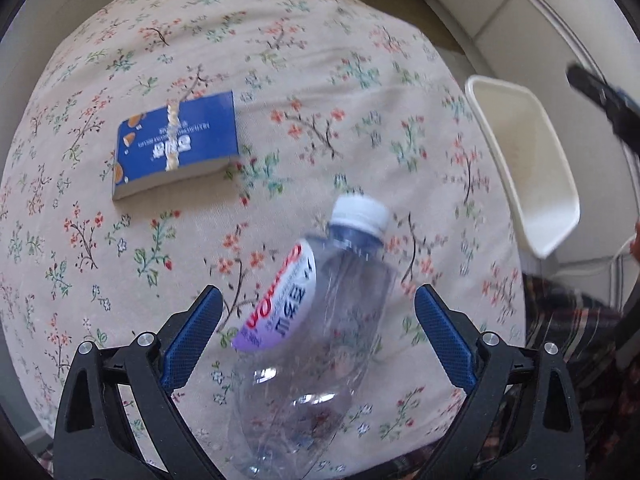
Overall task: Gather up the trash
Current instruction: 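Grasp the plastic water bottle on the table with the left gripper, then grasp the blue biscuit box with the right gripper while the left holds the bottle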
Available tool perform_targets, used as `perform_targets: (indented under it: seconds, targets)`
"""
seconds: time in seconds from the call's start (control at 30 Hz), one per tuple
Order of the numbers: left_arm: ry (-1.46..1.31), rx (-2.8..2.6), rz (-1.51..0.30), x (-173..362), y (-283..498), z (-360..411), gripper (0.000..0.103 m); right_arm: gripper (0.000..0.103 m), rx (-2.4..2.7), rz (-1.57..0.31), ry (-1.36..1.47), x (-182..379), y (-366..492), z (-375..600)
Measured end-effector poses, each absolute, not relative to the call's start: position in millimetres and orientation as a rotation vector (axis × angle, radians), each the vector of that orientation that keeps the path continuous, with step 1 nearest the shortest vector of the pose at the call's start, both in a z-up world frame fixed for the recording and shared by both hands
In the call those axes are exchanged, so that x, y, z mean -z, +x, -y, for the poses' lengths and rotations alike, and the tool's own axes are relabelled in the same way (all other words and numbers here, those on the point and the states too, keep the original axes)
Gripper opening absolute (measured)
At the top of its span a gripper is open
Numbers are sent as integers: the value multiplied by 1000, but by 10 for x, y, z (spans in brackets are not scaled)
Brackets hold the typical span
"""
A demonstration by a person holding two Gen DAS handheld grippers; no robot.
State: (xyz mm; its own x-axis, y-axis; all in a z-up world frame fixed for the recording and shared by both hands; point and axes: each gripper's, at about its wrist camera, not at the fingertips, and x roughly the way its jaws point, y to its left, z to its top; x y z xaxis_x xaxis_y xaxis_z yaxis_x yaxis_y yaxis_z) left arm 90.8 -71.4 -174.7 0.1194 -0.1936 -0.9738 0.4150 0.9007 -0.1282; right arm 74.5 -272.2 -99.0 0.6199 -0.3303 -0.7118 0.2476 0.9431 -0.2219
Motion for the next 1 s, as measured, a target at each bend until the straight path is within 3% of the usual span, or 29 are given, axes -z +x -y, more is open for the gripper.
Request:
perform_targets:
  seconds: [0.27,0.3,0.4,0.53,0.87,1.0]
  targets:
    - [343,466,-1402,1923,752,796,92,96,326,-870,-96,1072,897,2595]
    - [365,471,-1397,1934,734,821,91,96,325,-875,-90,1079,914,2601]
    - [423,491,-1381,1964,660,856,73,96,326,-893,-65,1109,965,2601]
    - [397,521,-1323,1904,578,748,72,96,307,-903,-65,1141,1025,2508]
    - [-142,411,-1091,1397,701,-536,72,96,52,-929,-111,1278,1262,1912]
    - [-324,331,-988,1207,833,-960,72,96,-95,-1023,-74,1492,1411,1599]
